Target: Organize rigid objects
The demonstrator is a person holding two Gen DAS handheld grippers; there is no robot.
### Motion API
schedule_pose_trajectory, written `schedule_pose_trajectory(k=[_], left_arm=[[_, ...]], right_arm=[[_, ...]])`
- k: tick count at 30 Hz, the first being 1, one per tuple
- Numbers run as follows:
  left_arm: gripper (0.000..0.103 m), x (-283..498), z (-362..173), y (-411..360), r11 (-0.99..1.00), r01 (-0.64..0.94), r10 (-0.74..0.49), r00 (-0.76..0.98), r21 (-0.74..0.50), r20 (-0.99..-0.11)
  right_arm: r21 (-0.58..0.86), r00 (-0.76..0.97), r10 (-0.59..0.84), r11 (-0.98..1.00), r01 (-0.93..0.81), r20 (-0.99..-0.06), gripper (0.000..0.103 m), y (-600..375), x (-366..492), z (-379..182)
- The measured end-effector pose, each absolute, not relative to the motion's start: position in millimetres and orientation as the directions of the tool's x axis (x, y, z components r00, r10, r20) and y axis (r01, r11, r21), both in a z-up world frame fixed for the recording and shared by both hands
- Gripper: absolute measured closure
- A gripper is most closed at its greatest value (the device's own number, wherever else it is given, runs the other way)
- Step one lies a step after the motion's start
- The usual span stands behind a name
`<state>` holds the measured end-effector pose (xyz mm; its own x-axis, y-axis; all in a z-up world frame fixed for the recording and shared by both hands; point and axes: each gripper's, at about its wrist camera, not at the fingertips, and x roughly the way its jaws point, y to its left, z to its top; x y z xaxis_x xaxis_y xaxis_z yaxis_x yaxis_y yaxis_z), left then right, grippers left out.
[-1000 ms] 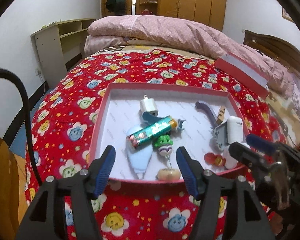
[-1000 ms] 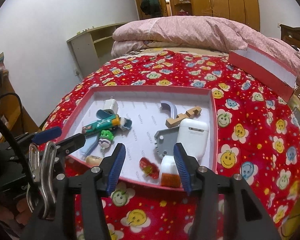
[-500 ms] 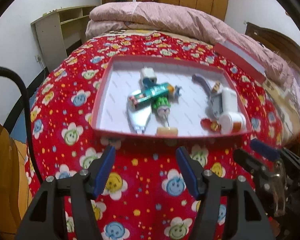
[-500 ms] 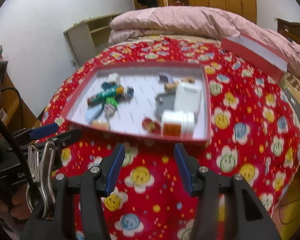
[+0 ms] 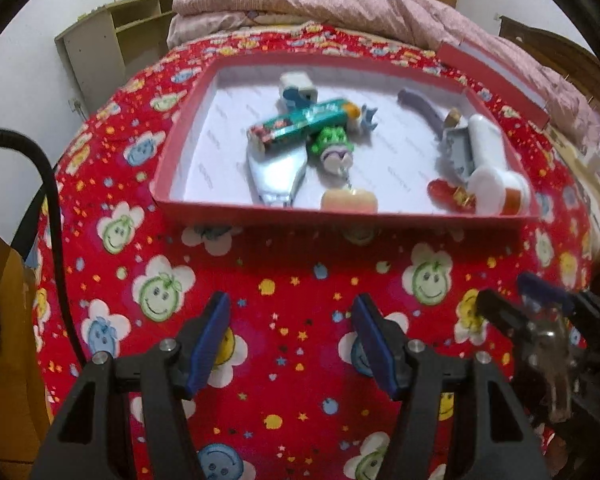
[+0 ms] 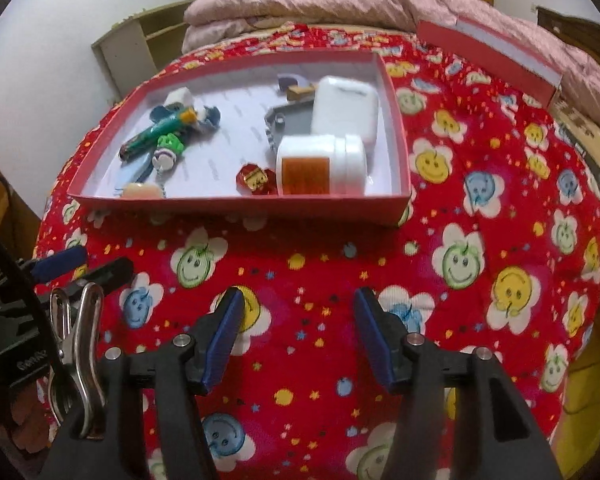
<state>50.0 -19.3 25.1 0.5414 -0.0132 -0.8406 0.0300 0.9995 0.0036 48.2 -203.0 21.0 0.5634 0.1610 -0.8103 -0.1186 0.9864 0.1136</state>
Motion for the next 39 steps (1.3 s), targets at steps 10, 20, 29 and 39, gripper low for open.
schedule_pose_trajectory(k=[10,20,29,39], left_arm=[[0.020,50.6,21.1,-19.3,1.000,0.020,0.003,0.553,0.017,-0.833],[0.013,53.0,19.7,-16.2,1.000,-0.002,0.016,0.551,0.018,-0.835],[0.013,52.7,19.5,-15.2,1.000,-0.005,0.016,0.549,0.016,-0.835],[0.013,52.6,19.1,-15.2,1.000,-0.005,0.016,0.549,0.016,-0.835]], right_arm=[[0.058,0.582,0.115,0.992,-0.115,-0.805,0.031,-189.1,46.8,17.0],[0.059,0.591,0.108,0.993,-0.102,-0.799,0.029,-189.0,47.7,16.5],[0.060,0.593,0.109,0.993,-0.101,-0.798,0.028,-189.8,47.7,16.3],[0.060,0.593,0.109,0.993,-0.101,-0.798,0.028,-190.0,47.5,16.3]])
